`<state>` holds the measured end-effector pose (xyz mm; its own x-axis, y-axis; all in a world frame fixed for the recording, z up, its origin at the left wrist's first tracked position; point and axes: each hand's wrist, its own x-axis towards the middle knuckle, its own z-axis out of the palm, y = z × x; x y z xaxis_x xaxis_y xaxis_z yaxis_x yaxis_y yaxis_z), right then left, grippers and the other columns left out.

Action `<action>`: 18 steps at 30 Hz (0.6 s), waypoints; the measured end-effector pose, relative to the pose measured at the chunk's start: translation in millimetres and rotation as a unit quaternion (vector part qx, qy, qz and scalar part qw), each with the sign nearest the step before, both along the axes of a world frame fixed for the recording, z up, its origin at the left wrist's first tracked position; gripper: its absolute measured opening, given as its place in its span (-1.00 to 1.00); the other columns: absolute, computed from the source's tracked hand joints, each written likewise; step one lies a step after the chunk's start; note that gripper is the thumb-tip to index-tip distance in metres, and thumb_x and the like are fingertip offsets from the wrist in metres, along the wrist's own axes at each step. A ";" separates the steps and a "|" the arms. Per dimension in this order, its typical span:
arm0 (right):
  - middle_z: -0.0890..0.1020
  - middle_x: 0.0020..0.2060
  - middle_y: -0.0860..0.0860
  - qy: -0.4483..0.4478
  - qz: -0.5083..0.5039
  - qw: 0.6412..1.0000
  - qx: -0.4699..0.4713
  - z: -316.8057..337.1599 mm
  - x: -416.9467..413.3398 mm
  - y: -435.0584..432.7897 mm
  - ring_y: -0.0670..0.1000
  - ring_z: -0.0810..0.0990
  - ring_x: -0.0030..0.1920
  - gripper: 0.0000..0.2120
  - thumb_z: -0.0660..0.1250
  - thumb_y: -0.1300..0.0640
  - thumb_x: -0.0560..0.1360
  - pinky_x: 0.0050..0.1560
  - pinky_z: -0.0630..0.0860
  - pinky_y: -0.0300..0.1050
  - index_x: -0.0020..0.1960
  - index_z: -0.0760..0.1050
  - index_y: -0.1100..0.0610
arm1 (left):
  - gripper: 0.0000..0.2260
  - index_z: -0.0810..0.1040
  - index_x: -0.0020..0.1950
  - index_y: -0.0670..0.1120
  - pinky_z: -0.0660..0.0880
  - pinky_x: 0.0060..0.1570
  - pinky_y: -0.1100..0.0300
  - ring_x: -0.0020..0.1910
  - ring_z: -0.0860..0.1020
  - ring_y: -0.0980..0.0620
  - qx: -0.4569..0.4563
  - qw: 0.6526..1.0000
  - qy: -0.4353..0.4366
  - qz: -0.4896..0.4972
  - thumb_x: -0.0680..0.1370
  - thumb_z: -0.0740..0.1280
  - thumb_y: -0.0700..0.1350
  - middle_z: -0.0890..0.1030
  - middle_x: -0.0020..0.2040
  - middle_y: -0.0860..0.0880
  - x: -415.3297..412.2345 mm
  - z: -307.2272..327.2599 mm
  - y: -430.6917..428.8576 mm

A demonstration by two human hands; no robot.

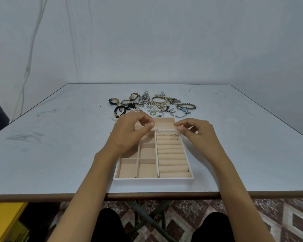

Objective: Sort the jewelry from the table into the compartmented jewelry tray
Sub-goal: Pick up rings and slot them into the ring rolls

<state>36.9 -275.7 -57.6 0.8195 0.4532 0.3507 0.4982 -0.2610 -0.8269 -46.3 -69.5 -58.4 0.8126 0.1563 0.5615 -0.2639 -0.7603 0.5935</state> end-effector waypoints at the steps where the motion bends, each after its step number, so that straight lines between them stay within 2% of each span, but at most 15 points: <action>1: 0.63 -0.23 -0.04 0.007 -0.004 1.000 0.003 -0.4 0.2 -0.7 -0.03 0.47 -0.28 -0.90 0.39 0.12 0.49 -0.27 0.35 -0.34 -0.08 0.64 -0.06 | -0.94 0.62 -0.11 0.09 0.38 -0.06 0.28 -0.09 0.55 0.14 0.001 1.000 0.000 0.000 0.49 0.35 0.01 0.62 -0.19 0.14 0.0 0.0 0.1; 5: 0.63 -0.22 -0.05 0.034 -0.007 0.999 -0.011 -2.5 0.1 -0.3 -0.15 0.38 -0.41 -0.86 0.46 0.00 0.42 -0.24 0.36 -0.21 -0.03 0.61 -0.08 | -0.92 0.63 -0.10 0.06 0.41 -0.05 0.24 -0.10 0.55 0.16 0.004 1.000 0.003 0.001 0.48 0.35 0.00 0.62 -0.19 0.14 0.3 -0.2 0.4; 8: 0.64 -0.23 -0.05 0.034 -0.018 0.999 -0.017 -4.4 1.2 1.0 -0.17 0.35 -0.47 -0.82 0.49 -0.01 0.38 -0.24 0.37 -0.16 -0.03 0.60 -0.10 | -0.92 0.63 -0.10 0.06 0.40 -0.06 0.25 -0.10 0.55 0.16 0.006 1.000 0.004 0.002 0.49 0.35 0.00 0.62 -0.19 0.14 -0.1 -0.2 0.5; 14: 0.64 -0.26 -0.07 0.014 -0.035 0.999 -0.033 -8.5 3.4 0.4 -0.11 0.36 -0.41 -0.84 0.47 -0.02 0.39 -0.19 0.41 -0.09 -0.03 0.59 -0.12 | -0.93 0.63 -0.11 0.06 0.44 -0.05 0.19 -0.11 0.54 0.19 0.003 1.000 0.008 0.004 0.49 0.36 -0.01 0.61 -0.20 0.13 0.3 -0.2 0.3; 18: 0.63 -0.24 -0.07 0.021 -0.035 0.999 -0.029 -6.7 2.7 1.3 -0.13 0.39 -0.41 -0.83 0.46 -0.02 0.41 -0.19 0.41 -0.11 -0.01 0.59 -0.11 | -0.95 0.62 -0.12 0.09 0.46 -0.04 0.16 -0.12 0.54 0.19 0.002 1.000 0.008 0.001 0.48 0.36 -0.01 0.62 -0.21 0.14 0.0 0.2 0.2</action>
